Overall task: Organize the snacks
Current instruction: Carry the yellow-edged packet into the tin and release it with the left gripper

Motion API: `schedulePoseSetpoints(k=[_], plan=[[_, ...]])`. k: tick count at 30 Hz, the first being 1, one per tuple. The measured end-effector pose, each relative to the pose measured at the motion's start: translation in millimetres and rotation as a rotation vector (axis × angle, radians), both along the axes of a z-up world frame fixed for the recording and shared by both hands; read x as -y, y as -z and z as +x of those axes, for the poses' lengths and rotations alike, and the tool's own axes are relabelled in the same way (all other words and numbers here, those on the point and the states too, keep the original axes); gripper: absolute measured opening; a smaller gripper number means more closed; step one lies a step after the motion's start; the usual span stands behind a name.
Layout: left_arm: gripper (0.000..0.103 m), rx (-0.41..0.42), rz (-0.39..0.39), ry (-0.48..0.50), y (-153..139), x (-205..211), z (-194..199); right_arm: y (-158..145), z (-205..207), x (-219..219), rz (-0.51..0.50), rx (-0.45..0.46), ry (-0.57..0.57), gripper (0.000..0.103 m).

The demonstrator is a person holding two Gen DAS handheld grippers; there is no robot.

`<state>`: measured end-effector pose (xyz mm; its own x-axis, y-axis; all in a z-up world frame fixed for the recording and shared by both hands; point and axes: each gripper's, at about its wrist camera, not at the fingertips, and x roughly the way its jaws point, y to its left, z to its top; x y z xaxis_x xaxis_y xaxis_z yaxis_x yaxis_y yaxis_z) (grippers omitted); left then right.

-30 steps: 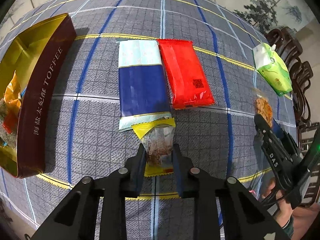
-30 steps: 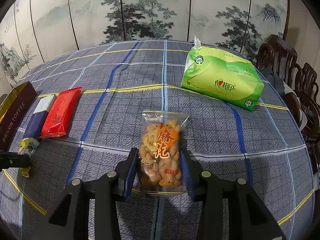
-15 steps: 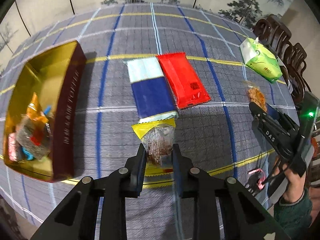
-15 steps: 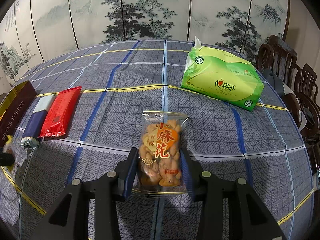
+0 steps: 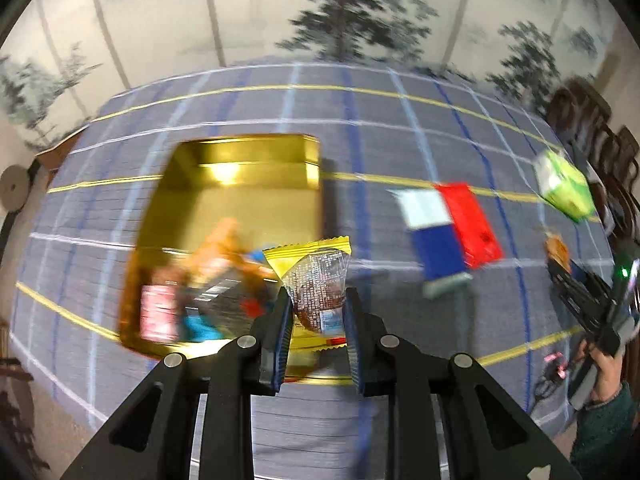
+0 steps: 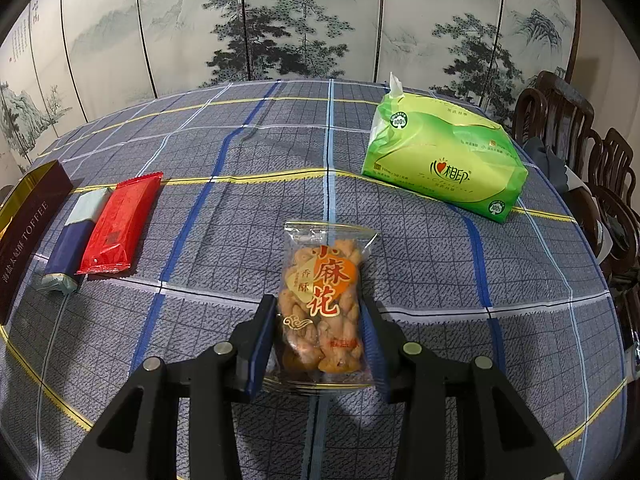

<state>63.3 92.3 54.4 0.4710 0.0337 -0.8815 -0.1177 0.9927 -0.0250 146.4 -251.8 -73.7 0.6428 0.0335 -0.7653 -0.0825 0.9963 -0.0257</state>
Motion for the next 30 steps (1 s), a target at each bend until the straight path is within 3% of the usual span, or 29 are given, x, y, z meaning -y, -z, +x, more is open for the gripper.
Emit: schedulePoseSetpoints(k=[8, 12, 30], plan=[[0.022, -0.002, 0.019, -0.139, 0, -76, 0, -1, 0, 1, -0.003, 0.0, 0.0, 0.043], [0.022, -0.025, 0.005, -0.159, 11, -92, -1, -1, -1, 1, -0.009, 0.001, 0.0, 0.043], [0.022, -0.099, -0.059, -0.079, 51, -90, 10, -3, -3, 1, -0.028, 0.004, 0.0, 0.043]])
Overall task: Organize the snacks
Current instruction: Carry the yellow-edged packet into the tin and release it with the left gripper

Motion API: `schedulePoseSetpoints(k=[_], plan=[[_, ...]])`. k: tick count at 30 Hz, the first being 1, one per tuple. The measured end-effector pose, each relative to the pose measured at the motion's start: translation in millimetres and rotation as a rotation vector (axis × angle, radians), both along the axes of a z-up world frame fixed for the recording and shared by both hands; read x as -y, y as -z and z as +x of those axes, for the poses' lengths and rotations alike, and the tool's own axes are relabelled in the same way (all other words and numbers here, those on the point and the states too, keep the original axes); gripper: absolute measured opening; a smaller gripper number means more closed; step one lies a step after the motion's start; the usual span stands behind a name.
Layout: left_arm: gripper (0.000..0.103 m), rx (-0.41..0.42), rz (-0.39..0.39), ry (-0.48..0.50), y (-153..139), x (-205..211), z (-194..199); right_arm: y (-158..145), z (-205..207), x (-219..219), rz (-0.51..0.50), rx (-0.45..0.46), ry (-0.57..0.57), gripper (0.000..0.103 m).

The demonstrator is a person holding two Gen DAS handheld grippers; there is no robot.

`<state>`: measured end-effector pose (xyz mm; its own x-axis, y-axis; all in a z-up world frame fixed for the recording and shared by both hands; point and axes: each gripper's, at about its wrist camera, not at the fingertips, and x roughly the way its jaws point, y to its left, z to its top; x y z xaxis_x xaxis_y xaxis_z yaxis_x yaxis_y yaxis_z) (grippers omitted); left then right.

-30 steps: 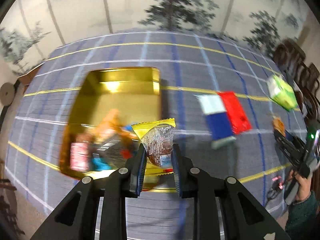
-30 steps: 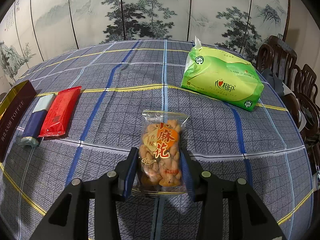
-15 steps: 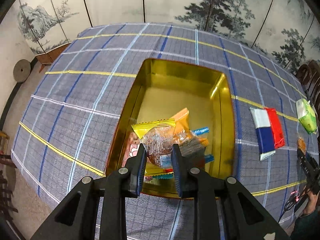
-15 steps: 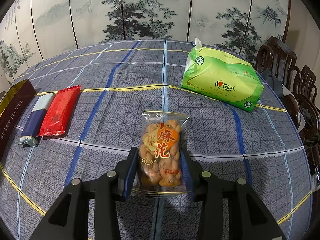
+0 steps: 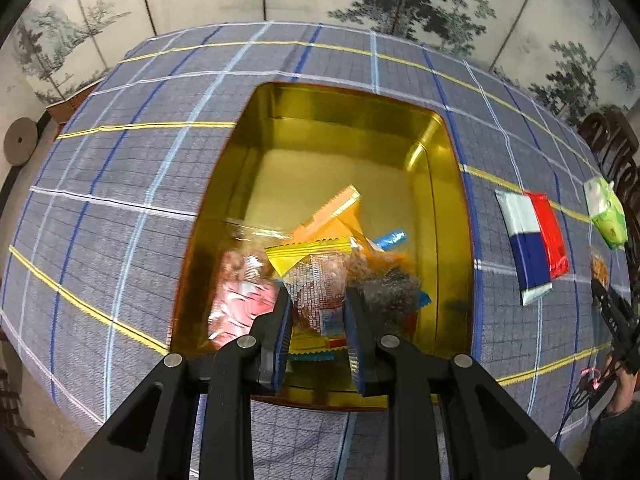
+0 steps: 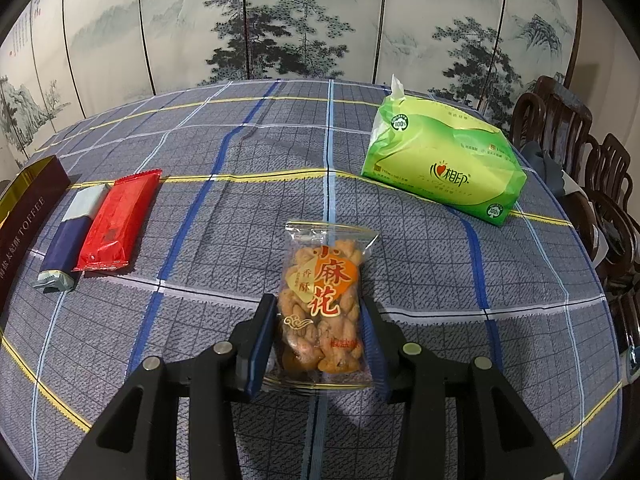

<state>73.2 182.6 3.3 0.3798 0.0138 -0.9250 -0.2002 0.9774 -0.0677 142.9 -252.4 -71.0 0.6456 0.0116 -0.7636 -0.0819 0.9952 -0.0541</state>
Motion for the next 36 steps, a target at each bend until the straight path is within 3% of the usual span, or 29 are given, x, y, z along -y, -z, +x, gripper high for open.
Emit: schedulePoseSetpoints(k=[17, 36], plan=[[0.022, -0.044, -0.054, 0.063, 13, 10, 5, 0, 0, -1, -0.004, 0.0, 0.0, 0.043], [0.024, -0.074, -0.102, 0.059, 19, 7, 5, -2, -1, -1, -0.003, 0.001, 0.008, 0.041]])
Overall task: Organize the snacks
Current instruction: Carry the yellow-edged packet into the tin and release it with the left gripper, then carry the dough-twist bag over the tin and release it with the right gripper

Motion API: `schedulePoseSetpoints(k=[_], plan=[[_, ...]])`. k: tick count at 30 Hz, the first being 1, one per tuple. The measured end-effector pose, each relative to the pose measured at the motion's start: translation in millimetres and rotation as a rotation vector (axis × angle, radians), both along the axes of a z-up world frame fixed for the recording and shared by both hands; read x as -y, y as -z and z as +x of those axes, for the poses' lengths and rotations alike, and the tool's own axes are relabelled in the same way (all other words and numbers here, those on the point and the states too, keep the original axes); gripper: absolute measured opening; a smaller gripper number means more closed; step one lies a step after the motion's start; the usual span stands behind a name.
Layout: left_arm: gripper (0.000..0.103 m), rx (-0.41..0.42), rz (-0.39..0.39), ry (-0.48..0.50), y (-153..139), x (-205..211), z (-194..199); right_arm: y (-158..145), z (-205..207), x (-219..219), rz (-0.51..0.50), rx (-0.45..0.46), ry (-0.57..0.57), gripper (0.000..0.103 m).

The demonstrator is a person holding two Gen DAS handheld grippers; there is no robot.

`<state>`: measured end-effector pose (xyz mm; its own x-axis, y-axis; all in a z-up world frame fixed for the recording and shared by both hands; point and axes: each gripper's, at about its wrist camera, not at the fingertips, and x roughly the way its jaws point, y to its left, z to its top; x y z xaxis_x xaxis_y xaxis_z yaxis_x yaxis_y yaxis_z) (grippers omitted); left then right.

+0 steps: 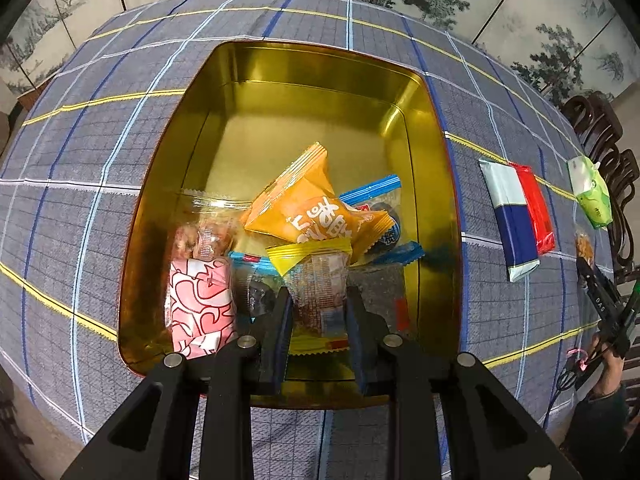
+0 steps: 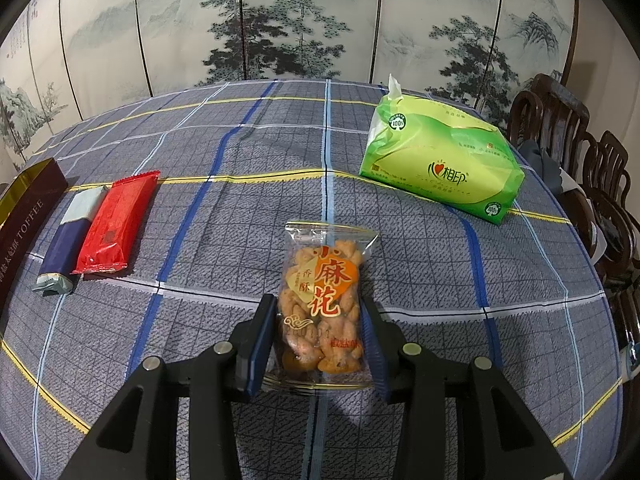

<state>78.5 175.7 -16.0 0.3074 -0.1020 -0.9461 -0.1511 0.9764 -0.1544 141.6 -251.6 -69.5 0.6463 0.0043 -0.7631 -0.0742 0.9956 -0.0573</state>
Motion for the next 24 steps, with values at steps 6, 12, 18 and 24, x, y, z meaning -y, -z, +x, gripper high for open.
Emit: schedulePoseSetpoints(k=[6, 12, 18, 24], plan=[[0.037, -0.011, -0.009, -0.004, 0, -1, 1, -2, 2, -7, -0.024, -0.018, 0.039, 0.041], [0.059, 0.03, 0.004, 0.019, -8, 6, -4, -15, 1, -21, -0.052, -0.014, 0.072, 0.04], [0.065, 0.102, 0.044, 0.023, -22, 7, -16, -46, 0, -52, -0.024, 0.028, 0.028, 0.04], [0.07, 0.141, 0.093, -0.022, -31, -4, -29, -63, -2, -113, 0.039, 0.036, -0.097, 0.04]])
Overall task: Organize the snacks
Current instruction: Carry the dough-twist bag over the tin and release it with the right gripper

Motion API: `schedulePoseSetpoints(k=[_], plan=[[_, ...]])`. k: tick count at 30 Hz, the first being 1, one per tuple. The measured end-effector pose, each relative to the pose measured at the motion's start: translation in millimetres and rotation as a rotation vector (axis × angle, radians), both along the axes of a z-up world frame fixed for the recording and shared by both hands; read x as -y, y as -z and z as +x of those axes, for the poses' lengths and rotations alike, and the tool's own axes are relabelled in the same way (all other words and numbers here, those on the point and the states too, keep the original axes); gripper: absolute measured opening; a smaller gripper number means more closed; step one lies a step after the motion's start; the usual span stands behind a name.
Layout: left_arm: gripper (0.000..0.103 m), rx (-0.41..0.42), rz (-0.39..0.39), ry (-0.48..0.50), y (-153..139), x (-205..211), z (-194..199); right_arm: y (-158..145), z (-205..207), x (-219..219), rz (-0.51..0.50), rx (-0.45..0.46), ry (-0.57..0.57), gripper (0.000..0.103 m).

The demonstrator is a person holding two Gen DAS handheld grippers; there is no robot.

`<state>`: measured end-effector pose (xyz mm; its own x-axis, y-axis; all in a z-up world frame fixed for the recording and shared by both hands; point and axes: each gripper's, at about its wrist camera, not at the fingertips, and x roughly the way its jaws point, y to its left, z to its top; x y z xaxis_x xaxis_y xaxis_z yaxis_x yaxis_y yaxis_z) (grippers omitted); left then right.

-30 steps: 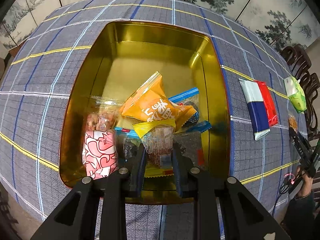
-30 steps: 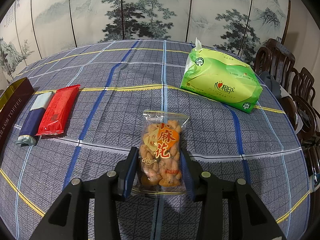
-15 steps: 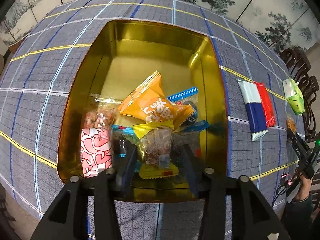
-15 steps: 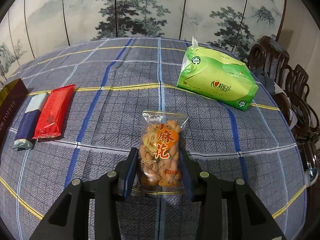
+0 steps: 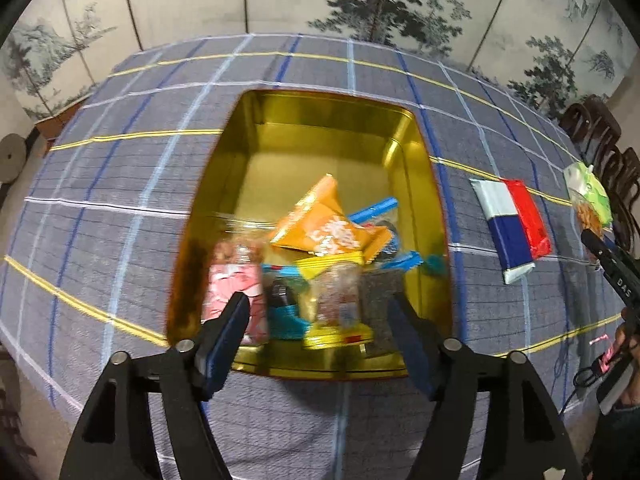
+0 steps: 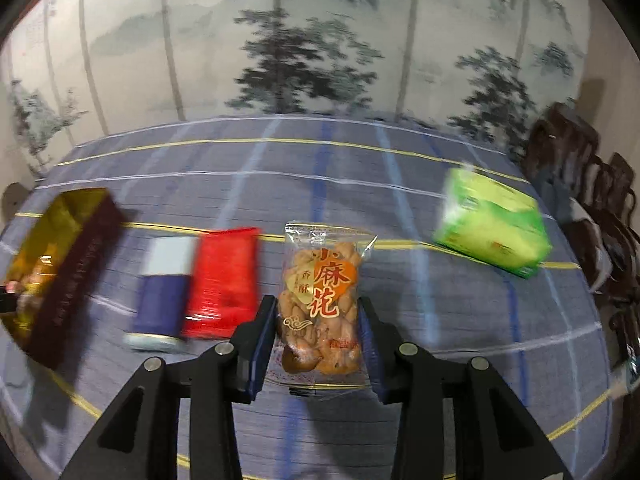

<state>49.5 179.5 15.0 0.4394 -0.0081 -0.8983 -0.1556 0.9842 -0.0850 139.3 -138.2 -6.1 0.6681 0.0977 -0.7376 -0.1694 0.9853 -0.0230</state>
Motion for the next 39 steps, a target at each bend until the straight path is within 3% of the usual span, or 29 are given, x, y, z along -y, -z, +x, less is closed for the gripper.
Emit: schedulePoseSetpoints(k=[10, 17, 39], plan=[[0.074, 0.05, 0.117, -0.068, -16, -17, -24, -2, -9, -119, 0.061, -0.024, -0.235, 0.04], [0.075, 0.055, 0.141, -0.118, -19, -35, -36, -5, -14, -181, 0.062, -0.03, -0.351, 0.04], [0.077, 0.048, 0.093, -0.284, -19, -92, -65, 19, -14, -260, 0.009, -0.105, -0.452, 0.04]])
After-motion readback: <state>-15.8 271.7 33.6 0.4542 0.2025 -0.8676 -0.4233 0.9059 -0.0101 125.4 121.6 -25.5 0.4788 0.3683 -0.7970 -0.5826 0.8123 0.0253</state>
